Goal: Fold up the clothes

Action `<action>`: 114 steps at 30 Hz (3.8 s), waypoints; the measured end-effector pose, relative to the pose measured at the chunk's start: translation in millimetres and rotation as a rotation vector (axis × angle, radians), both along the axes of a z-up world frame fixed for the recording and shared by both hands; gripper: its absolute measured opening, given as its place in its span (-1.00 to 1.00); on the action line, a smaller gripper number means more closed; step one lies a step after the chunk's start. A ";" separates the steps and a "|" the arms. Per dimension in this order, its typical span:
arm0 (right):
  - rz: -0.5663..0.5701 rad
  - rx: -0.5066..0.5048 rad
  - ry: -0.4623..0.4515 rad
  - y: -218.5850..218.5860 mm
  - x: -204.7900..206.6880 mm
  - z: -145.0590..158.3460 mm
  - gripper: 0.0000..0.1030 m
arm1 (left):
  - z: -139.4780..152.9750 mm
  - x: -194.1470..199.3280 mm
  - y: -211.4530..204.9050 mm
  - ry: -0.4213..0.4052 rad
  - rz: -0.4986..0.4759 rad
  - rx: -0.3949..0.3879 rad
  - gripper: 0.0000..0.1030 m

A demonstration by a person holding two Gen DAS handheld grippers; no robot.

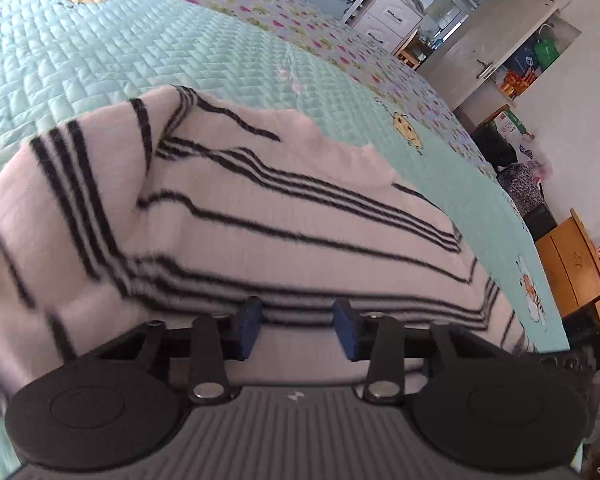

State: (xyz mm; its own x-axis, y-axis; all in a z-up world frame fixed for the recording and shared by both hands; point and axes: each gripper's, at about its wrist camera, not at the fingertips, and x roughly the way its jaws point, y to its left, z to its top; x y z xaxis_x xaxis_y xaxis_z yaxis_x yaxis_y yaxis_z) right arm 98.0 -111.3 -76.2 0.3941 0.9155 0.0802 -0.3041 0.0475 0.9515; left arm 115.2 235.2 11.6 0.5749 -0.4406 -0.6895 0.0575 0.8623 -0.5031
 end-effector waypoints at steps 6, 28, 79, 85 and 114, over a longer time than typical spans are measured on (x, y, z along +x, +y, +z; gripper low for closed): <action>0.072 -0.061 -0.049 5.0 3.7 8.6 0.28 | 3.1 77.6 31.3 -0.026 0.125 0.078 -0.94; 0.075 -0.042 -0.042 7.6 7.1 9.7 0.28 | 10.2 105.1 25.5 -0.051 0.147 0.093 -0.94; 0.073 -0.041 -0.039 9.4 9.0 7.7 0.28 | 43.3 9.2 -16.1 -0.087 0.216 0.232 0.03; 0.073 -0.042 -0.036 7.7 10.0 7.7 0.28 | 35.0 -14.0 -37.9 -0.089 0.165 0.372 0.36; -1.052 -0.192 0.292 -359.0 -335.5 26.8 0.52 | 37.6 -253.1 -124.1 0.096 0.226 0.151 0.52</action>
State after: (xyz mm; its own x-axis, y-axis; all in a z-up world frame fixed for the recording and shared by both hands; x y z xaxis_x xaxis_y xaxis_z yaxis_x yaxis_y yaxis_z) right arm -237.6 -470.3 -49.4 0.9631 0.1005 -0.2497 0.2091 0.3044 0.9293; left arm -137.8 111.1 49.2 0.5753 -0.1969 -0.7939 -0.1862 0.9136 -0.3615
